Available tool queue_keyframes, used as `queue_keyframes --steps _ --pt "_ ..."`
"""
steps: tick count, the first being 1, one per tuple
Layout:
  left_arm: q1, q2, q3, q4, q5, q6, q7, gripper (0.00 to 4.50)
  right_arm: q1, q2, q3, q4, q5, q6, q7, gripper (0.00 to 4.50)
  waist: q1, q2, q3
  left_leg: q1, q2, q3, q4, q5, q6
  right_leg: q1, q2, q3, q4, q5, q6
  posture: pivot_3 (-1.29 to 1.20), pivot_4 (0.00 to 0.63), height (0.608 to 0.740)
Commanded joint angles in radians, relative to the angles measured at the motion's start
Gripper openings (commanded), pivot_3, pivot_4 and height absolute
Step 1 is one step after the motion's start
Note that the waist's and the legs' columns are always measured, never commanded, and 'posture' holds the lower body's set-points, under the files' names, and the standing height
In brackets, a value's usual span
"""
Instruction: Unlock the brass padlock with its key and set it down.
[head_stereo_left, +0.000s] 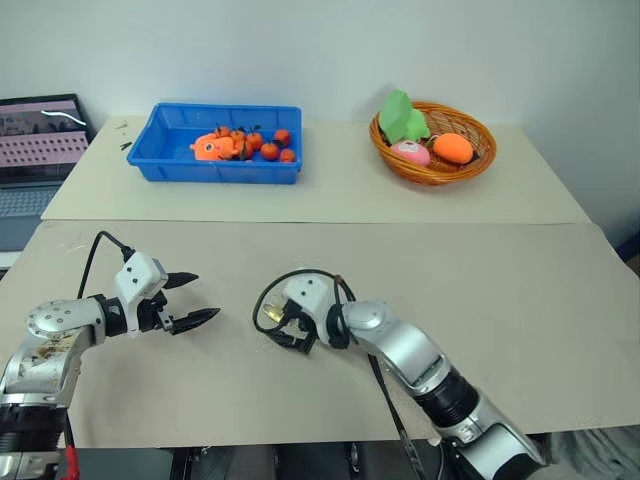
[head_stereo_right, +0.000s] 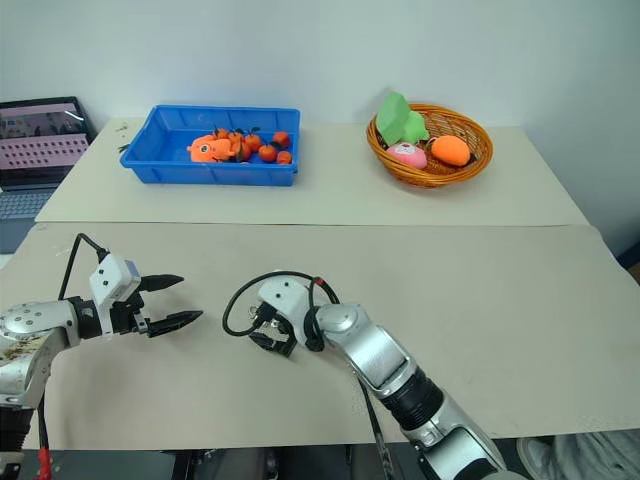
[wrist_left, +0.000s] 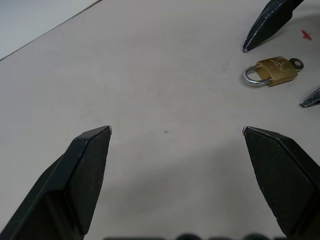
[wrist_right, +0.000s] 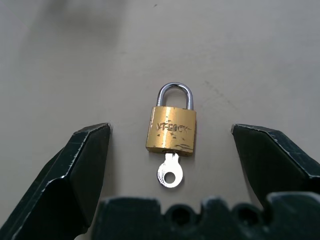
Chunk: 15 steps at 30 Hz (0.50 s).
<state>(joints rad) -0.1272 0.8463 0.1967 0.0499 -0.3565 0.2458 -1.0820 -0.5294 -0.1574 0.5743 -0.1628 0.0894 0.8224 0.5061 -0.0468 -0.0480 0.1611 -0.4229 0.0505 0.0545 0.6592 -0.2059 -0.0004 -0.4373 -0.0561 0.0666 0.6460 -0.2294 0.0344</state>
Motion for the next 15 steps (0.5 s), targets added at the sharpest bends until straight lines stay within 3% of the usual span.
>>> queue_keyframes --steps 1,6,9,15 --pt "0.008 0.029 0.044 -0.041 -0.016 0.004 0.001 4.47 -0.011 0.017 0.000 0.014 -0.012 -0.019 0.001 4.50 -0.001 0.000 0.000 0.000 0.000 0.000 0.000 0.000 0.000 0.000 0.000 0.000 0.000 0.000 0.000 0.00 0.150 0.740" --pt "0.008 0.029 0.050 -0.044 -0.013 0.005 0.007 4.47 -0.014 0.019 -0.010 0.025 -0.016 -0.024 0.010 4.50 -0.001 0.000 0.000 0.001 0.001 0.000 0.000 0.000 0.000 0.000 0.001 0.000 0.001 -0.001 -0.001 0.00 0.150 0.740" --pt "0.005 0.029 0.050 -0.043 -0.011 0.004 0.009 4.50 -0.015 0.020 -0.013 0.031 -0.019 -0.027 0.011 3.75 -0.001 0.000 0.000 0.001 0.001 0.000 0.000 0.000 0.000 0.000 0.001 0.000 0.001 -0.001 -0.001 0.00 0.150 0.740" --pt "-0.004 0.030 0.050 -0.042 -0.011 0.004 0.017 4.50 -0.018 0.032 -0.016 0.042 -0.035 -0.034 0.011 1.64 -0.001 0.000 0.000 0.001 0.001 0.000 0.000 0.000 0.000 0.000 0.001 0.000 0.001 -0.001 -0.001 0.00 0.150 0.740"
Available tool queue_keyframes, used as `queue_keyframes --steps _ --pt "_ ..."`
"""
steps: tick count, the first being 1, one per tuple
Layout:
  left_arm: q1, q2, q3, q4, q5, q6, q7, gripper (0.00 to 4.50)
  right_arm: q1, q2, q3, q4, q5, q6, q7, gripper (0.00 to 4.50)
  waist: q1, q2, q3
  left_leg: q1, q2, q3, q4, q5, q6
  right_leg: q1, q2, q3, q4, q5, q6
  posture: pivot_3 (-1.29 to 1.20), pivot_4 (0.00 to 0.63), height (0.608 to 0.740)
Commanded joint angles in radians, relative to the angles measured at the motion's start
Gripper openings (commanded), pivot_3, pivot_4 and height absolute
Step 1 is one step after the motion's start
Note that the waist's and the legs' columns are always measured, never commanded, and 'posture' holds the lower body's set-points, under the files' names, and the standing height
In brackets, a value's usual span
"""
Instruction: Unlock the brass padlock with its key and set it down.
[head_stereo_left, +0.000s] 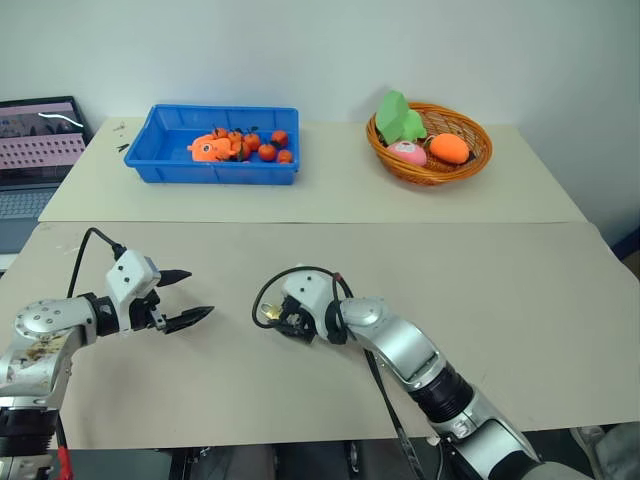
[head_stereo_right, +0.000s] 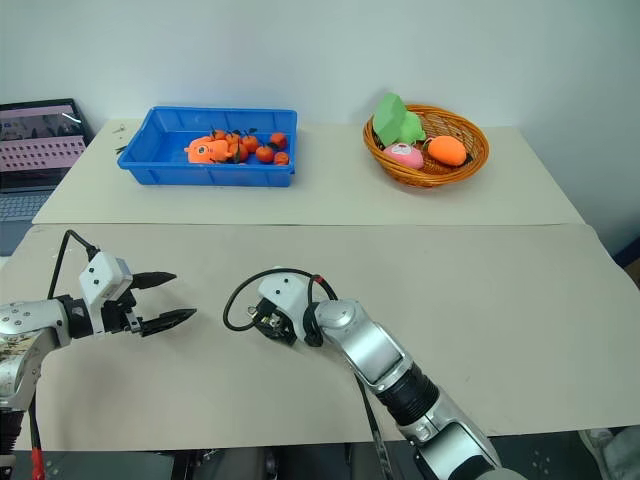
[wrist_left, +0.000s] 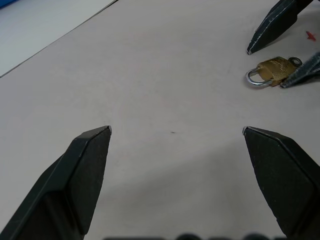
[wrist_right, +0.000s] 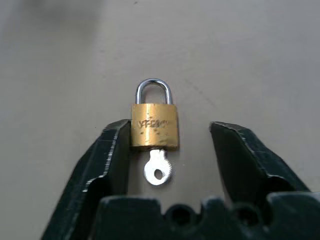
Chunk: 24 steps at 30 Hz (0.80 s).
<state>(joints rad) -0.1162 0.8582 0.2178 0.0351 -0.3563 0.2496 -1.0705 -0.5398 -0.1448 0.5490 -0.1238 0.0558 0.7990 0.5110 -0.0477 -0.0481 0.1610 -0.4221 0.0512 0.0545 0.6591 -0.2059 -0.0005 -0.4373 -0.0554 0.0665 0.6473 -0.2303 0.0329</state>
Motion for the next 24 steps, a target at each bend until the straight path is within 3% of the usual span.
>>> queue_keyframes --steps 1,3,11,24 --pt "-0.017 0.019 0.029 -0.025 -0.010 0.000 0.006 4.50 -0.008 0.021 0.009 0.003 -0.004 -0.012 0.007 1.42 0.000 0.000 0.000 0.000 0.000 0.000 0.000 0.000 0.000 0.000 0.000 0.000 0.000 0.000 0.000 0.00 0.150 0.740" --pt "-0.024 0.019 0.028 -0.020 -0.009 -0.001 0.008 4.50 -0.008 0.024 0.009 0.002 -0.010 -0.017 0.009 0.87 0.000 0.000 0.000 0.000 0.000 0.000 0.000 0.000 0.000 0.000 0.000 0.000 0.000 0.000 0.000 0.00 0.150 0.740" --pt "-0.047 0.008 0.015 -0.017 -0.004 0.002 0.027 4.50 -0.057 0.022 -0.005 0.030 -0.032 -0.197 0.051 0.87 0.000 0.000 0.000 -0.001 0.000 0.000 0.000 0.000 0.000 -0.001 0.000 0.000 0.000 0.000 0.000 0.00 0.150 0.740" --pt "-0.085 0.044 0.028 0.002 -0.008 0.006 0.005 4.50 -0.173 0.013 0.186 0.236 -0.084 -0.541 0.413 0.87 0.002 0.000 0.000 -0.001 0.000 -0.001 0.000 0.000 0.000 -0.001 0.001 0.000 0.000 0.000 0.000 0.00 0.150 0.740"
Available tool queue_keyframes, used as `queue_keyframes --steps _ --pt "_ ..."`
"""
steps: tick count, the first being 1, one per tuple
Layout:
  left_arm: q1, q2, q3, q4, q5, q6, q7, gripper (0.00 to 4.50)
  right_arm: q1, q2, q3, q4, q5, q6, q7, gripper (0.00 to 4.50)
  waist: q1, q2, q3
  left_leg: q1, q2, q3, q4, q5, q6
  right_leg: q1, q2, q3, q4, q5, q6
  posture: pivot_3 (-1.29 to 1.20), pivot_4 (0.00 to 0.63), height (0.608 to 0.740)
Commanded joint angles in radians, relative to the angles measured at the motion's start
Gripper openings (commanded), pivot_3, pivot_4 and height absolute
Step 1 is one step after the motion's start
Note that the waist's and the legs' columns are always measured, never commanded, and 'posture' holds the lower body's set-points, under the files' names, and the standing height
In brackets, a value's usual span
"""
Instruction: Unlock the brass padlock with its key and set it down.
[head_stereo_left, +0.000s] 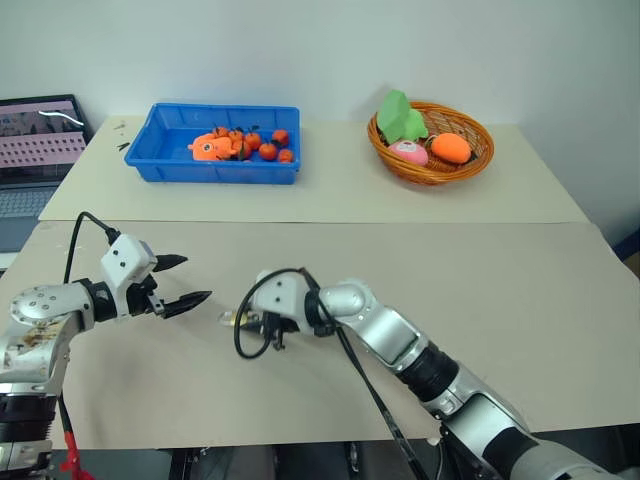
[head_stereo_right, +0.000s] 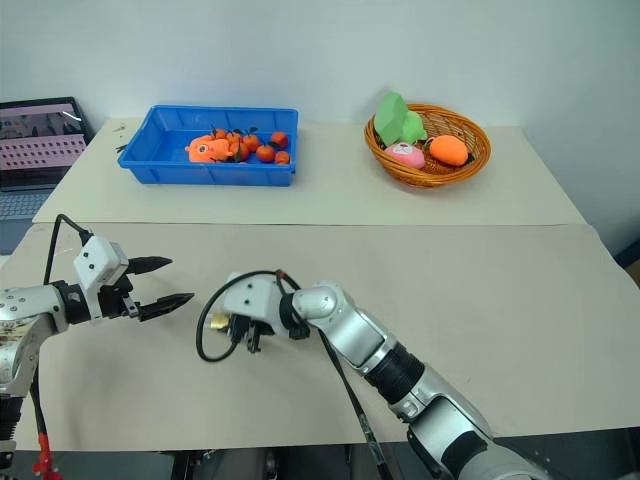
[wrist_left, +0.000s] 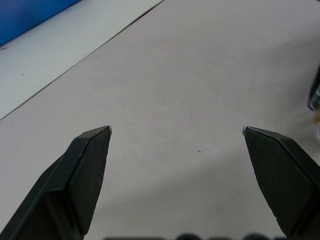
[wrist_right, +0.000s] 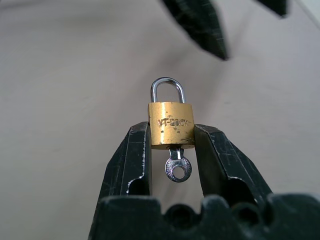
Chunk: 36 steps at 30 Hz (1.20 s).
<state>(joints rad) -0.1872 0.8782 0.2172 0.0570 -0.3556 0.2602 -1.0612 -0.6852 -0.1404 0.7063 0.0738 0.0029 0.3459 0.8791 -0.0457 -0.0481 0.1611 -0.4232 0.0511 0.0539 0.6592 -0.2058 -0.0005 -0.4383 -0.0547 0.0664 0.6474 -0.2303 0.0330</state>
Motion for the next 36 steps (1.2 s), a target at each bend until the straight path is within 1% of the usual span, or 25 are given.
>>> queue_keyframes --steps 1,4,9,11,12,16,17,18,22,25,28,31,34,36 --pt "-0.013 0.025 0.031 -0.025 -0.011 -0.002 -0.004 4.50 -0.031 0.011 0.043 0.066 -0.045 -0.113 0.055 0.87 0.000 0.000 0.000 0.000 0.000 0.000 0.000 0.000 0.000 0.000 0.000 0.000 0.000 0.000 0.000 0.00 0.150 0.740" --pt "-0.002 0.024 0.039 -0.045 -0.016 0.004 0.001 4.50 -0.050 0.055 0.062 0.177 -0.079 -0.166 0.056 0.87 0.000 0.000 0.000 0.000 0.000 0.000 0.000 0.000 0.000 0.000 0.000 0.000 0.001 0.000 0.000 0.00 0.150 0.740" --pt "0.023 0.021 0.050 -0.069 -0.020 0.009 0.009 4.50 -0.085 0.121 0.043 0.330 -0.124 -0.226 0.027 0.87 -0.009 0.000 0.000 0.002 0.002 0.000 0.000 0.000 0.000 0.000 0.001 0.000 0.002 -0.001 -0.002 0.00 0.150 0.740" --pt "0.025 0.022 0.053 -0.075 -0.020 0.012 0.012 4.50 -0.090 0.132 0.030 0.359 -0.135 -0.244 0.016 1.88 -0.009 0.000 0.000 0.003 0.002 0.000 0.000 0.000 0.000 0.000 0.002 0.000 0.003 -0.001 -0.002 0.00 0.150 0.740" --pt "0.026 0.022 0.054 -0.076 -0.021 0.013 0.012 4.50 -0.090 0.138 0.024 0.367 -0.137 -0.248 0.016 2.13 -0.009 0.000 0.000 0.003 0.002 0.000 0.000 0.000 0.000 0.000 0.002 0.000 0.003 -0.001 -0.002 0.00 0.150 0.740" --pt "0.028 0.023 0.057 -0.079 -0.022 0.015 0.011 4.50 -0.085 0.147 0.001 0.358 -0.142 -0.260 0.016 3.55 -0.008 0.000 0.000 0.003 0.001 0.000 0.000 0.000 0.000 0.001 0.001 0.000 0.003 -0.001 -0.002 0.00 0.150 0.740" --pt "0.028 0.024 0.057 -0.078 -0.021 0.014 0.011 4.50 -0.082 0.147 -0.009 0.348 -0.137 -0.255 0.018 3.75 -0.008 0.000 0.000 0.003 0.002 0.000 0.000 0.000 0.000 0.001 0.001 0.000 0.003 -0.001 -0.002 0.00 0.150 0.740" --pt "0.028 0.024 0.057 -0.078 -0.021 0.013 0.010 4.50 -0.079 0.142 -0.022 0.330 -0.126 -0.248 0.029 4.22 -0.008 0.000 0.000 0.003 0.002 0.000 0.000 0.000 0.000 0.001 0.001 0.000 0.003 -0.001 -0.002 0.00 0.150 0.740" --pt "0.030 0.026 0.055 -0.080 -0.021 0.004 -0.001 4.50 -0.057 0.078 -0.084 0.209 -0.055 -0.218 0.113 4.22 -0.001 0.000 0.000 0.001 0.001 0.000 0.000 0.000 0.000 0.000 0.001 0.000 0.002 -0.001 -0.002 0.00 0.150 0.740" --pt "0.051 0.030 0.075 -0.111 -0.055 0.007 -0.036 4.50 -0.014 -0.006 -0.141 0.071 0.015 -0.144 0.182 4.22 0.005 0.000 0.000 0.001 0.001 0.000 0.000 0.000 0.000 0.000 0.000 0.000 0.002 0.000 -0.001 0.00 0.150 0.740" --pt "0.092 0.031 0.100 -0.150 -0.088 -0.009 -0.071 4.50 0.026 -0.080 -0.182 -0.032 0.050 -0.064 0.204 4.22 0.005 0.000 0.000 0.001 0.001 0.000 0.000 0.000 0.000 0.000 0.000 0.000 0.001 0.000 -0.001 0.00 0.150 0.740" --pt "0.167 0.027 0.135 -0.205 -0.113 -0.034 -0.105 4.50 0.088 -0.152 -0.282 -0.139 0.114 0.043 0.182 4.22 0.003 0.000 0.000 0.001 0.001 0.000 0.000 0.000 0.000 0.000 0.000 -0.001 0.002 -0.001 -0.002 0.00 0.150 0.740" --pt "0.283 0.039 0.167 -0.306 -0.146 -0.024 -0.161 4.50 0.143 -0.203 -0.396 -0.203 0.146 0.145 0.102 4.22 0.002 0.000 0.000 0.001 0.001 0.001 0.000 0.000 0.000 0.000 0.000 -0.001 0.001 -0.001 -0.002 0.00 0.150 0.740" --pt "0.365 0.042 0.157 -0.353 -0.142 -0.041 -0.199 4.50 0.172 -0.217 -0.461 -0.228 0.148 0.190 0.034 4.22 0.003 0.000 0.000 0.001 0.001 0.001 0.000 0.000 0.000 0.000 -0.001 -0.001 0.001 -0.001 -0.002 0.00 0.150 0.740"
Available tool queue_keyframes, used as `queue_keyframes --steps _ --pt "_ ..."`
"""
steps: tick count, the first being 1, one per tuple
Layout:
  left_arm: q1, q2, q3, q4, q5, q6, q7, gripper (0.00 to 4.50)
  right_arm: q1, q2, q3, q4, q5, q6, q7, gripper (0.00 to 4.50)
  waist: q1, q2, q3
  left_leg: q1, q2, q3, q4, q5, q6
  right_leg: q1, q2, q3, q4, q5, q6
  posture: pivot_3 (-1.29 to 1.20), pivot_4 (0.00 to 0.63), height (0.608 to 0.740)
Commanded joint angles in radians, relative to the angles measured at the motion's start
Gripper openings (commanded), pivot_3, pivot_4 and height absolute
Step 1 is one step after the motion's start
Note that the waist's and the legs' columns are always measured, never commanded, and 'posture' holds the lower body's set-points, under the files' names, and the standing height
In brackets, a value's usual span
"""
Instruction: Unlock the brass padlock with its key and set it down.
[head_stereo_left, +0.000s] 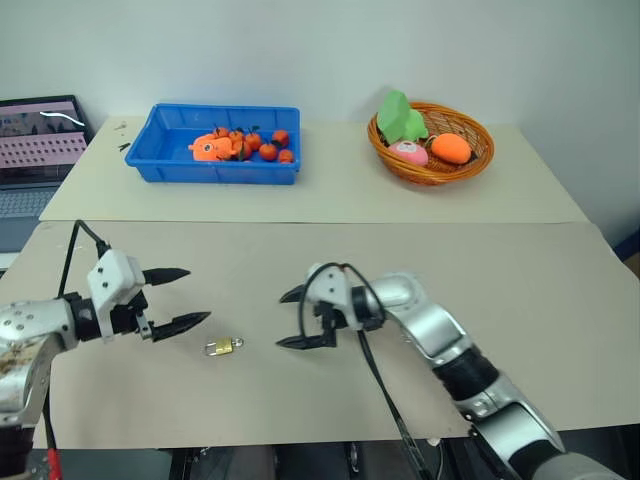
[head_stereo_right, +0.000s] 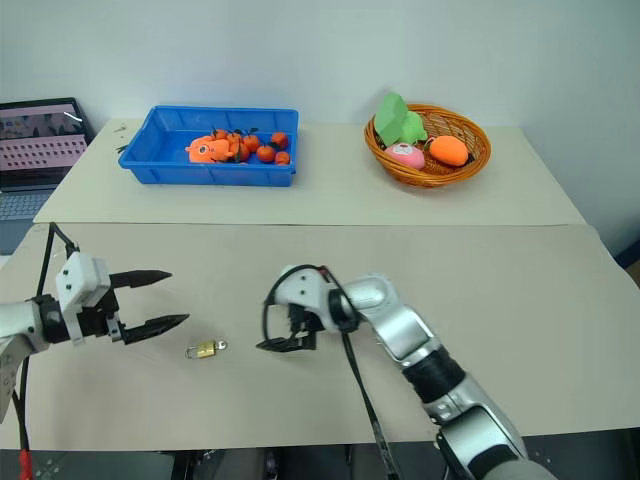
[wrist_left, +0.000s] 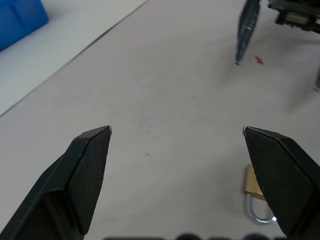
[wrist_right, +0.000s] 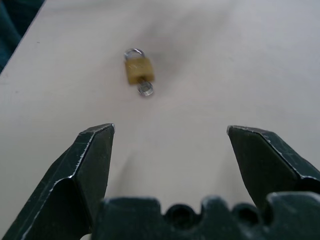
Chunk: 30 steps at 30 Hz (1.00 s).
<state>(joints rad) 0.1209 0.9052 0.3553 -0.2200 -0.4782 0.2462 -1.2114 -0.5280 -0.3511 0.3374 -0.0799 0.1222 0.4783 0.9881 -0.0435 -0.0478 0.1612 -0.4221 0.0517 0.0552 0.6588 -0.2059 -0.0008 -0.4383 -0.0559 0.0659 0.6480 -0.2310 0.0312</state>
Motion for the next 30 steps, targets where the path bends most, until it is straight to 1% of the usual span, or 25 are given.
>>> queue_keyframes --steps 1,5,8,12,14,19,23,25,26,28,29,30 --pt "0.080 0.008 -0.002 -0.079 -0.003 -0.045 -0.055 4.50 0.031 -0.010 -0.112 -0.092 0.027 0.077 -0.108 4.22 0.001 0.000 0.000 0.000 0.000 0.000 0.000 0.000 0.000 0.000 0.000 0.000 0.000 0.000 0.000 0.00 0.150 0.740" --pt "0.067 -0.017 -0.075 -0.035 0.049 -0.090 -0.044 4.50 0.068 -0.004 -0.145 -0.148 0.040 0.133 -0.179 4.22 0.003 0.001 0.000 0.001 0.000 0.000 0.000 0.000 0.000 0.000 0.000 0.000 0.000 -0.001 -0.001 0.00 0.150 0.740" --pt "-0.031 -0.046 -0.162 0.092 0.113 -0.156 -0.041 4.50 0.099 -0.001 -0.187 -0.214 0.068 0.184 -0.232 4.22 0.010 0.001 0.000 0.001 0.000 0.000 0.000 0.000 0.000 0.001 0.000 0.000 0.000 -0.001 0.000 0.00 0.150 0.740" --pt "-0.135 -0.079 -0.240 0.239 0.175 -0.217 -0.038 4.50 0.125 -0.016 -0.210 -0.278 0.085 0.228 -0.275 4.22 0.014 0.001 0.000 0.000 -0.001 0.000 0.000 0.000 0.000 0.000 0.000 0.000 -0.001 -0.001 0.000 0.00 0.150 0.740" --pt "-0.182 -0.091 -0.282 0.331 0.214 -0.275 -0.057 4.50 0.139 -0.024 -0.226 -0.320 0.095 0.256 -0.298 4.22 0.015 0.001 0.000 0.000 -0.001 0.000 0.000 0.000 0.000 0.000 0.000 0.000 -0.001 -0.001 0.001 0.00 0.150 0.740" --pt "-0.214 -0.095 -0.341 0.439 0.252 -0.366 -0.096 4.50 0.160 -0.050 -0.246 -0.372 0.109 0.289 -0.338 4.22 0.016 0.002 0.000 0.001 -0.001 0.000 0.000 0.000 0.000 0.001 0.000 0.000 -0.001 -0.001 0.001 0.00 0.150 0.740" --pt "-0.222 -0.096 -0.364 0.470 0.259 -0.394 -0.100 4.50 0.168 -0.063 -0.254 -0.388 0.117 0.296 -0.362 4.22 0.016 0.005 -0.002 0.003 -0.001 0.000 0.000 0.000 0.000 0.003 0.000 0.000 -0.001 -0.001 0.001 0.00 0.150 0.740" --pt "-0.226 -0.098 -0.367 0.475 0.255 -0.396 -0.095 3.96 0.171 -0.070 -0.252 -0.392 0.118 0.295 -0.369 4.26 0.016 0.007 -0.003 0.003 -0.001 0.000 0.000 0.000 0.000 0.003 0.000 0.000 -0.001 -0.001 0.001 0.00 0.150 0.740" --pt "-0.227 -0.099 -0.368 0.476 0.253 -0.396 -0.093 3.78 0.172 -0.073 -0.251 -0.393 0.118 0.295 -0.370 4.26 0.017 0.008 -0.004 0.003 -0.001 0.000 0.000 0.000 0.000 0.003 0.000 0.000 -0.001 -0.001 0.001 0.00 0.150 0.740" --pt "-0.227 -0.100 -0.370 0.472 0.249 -0.391 -0.091 3.07 0.170 -0.076 -0.249 -0.392 0.119 0.293 -0.376 4.26 0.018 0.010 -0.006 0.003 -0.001 0.000 0.000 0.000 0.000 0.004 0.000 0.000 -0.001 -0.001 0.001 0.00 0.150 0.740" --pt "-0.226 -0.100 -0.371 0.470 0.245 -0.388 -0.091 2.56 0.169 -0.076 -0.248 -0.391 0.119 0.292 -0.378 4.26 0.021 0.011 -0.006 0.004 -0.001 0.000 0.000 0.000 0.000 0.005 0.000 0.000 -0.001 -0.001 0.001 0.00 0.150 0.740" --pt "-0.225 -0.101 -0.371 0.467 0.242 -0.383 -0.089 2.37 0.168 -0.076 -0.248 -0.391 0.119 0.292 -0.379 4.26 0.024 0.011 -0.006 0.006 -0.001 0.000 0.000 0.000 0.000 0.006 0.000 0.000 -0.001 -0.001 0.001 0.00 0.150 0.740"
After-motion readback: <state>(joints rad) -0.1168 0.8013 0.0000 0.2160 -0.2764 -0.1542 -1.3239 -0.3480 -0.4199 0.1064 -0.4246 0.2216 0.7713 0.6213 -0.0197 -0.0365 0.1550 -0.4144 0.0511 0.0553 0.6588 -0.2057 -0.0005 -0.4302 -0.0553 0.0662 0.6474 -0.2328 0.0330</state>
